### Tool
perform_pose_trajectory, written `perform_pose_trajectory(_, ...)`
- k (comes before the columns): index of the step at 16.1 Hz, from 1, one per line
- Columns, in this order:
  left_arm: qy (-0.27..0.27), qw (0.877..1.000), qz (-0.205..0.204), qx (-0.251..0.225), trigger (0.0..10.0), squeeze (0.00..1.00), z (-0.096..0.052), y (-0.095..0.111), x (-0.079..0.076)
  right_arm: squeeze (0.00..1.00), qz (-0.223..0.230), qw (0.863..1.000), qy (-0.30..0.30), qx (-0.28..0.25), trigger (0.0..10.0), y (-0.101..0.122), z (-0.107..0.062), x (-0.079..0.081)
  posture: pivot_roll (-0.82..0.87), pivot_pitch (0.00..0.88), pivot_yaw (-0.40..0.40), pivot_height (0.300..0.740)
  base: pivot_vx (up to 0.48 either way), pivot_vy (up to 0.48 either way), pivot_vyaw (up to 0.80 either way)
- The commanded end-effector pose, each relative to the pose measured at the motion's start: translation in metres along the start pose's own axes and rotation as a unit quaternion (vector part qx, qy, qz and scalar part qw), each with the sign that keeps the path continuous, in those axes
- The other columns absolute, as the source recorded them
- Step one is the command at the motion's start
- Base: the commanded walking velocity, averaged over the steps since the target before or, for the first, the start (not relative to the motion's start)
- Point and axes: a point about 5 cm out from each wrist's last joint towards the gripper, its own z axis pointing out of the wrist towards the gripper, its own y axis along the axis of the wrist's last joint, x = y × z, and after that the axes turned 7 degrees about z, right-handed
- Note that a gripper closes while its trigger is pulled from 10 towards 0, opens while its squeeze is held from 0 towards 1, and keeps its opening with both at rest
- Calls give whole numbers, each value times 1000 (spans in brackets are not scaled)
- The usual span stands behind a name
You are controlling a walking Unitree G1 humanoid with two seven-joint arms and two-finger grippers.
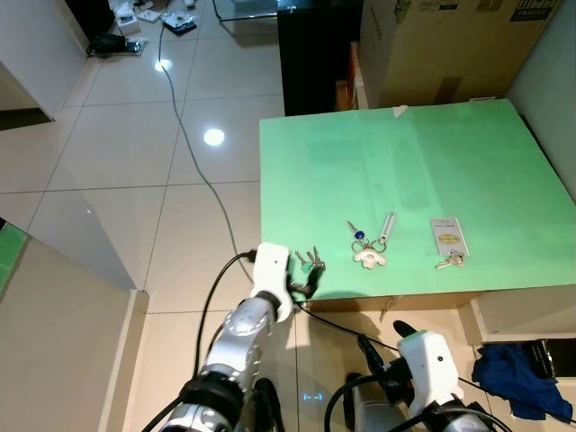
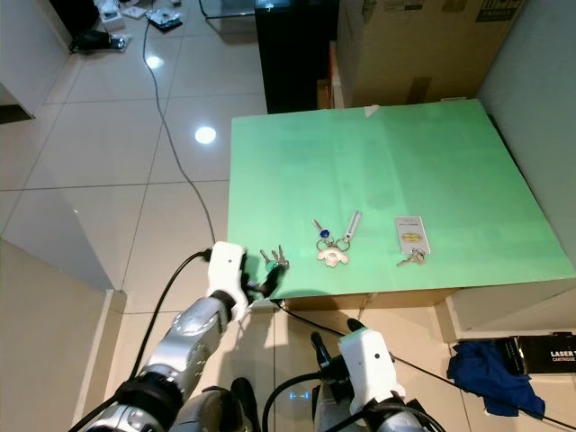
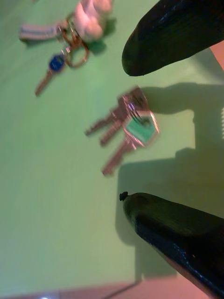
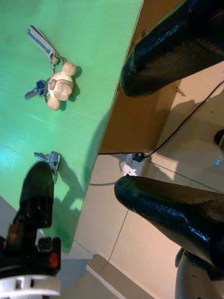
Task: Hang keys on a hook
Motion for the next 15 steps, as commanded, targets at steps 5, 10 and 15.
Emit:
perform_pose_trajectory(5,-47,998,-24,18,10000,0,-1,-12,-39,0,4,1000,15,11,10000,-3,-7,8,-337,240,104,732,0,0,0)
perform_pose_trajectory(10,-63,997,5,53,0,0,1,-25,-55,0,9,1000,14,16,10000,-3,-11,14,-351,258,111,732,0,0,0)
perform_pose_trajectory(15,-89,994,30,55,0,0,3,-31,-81,0,11,1000,17,21,10000,-2,-19,19,-375,293,97,732,0,0,0)
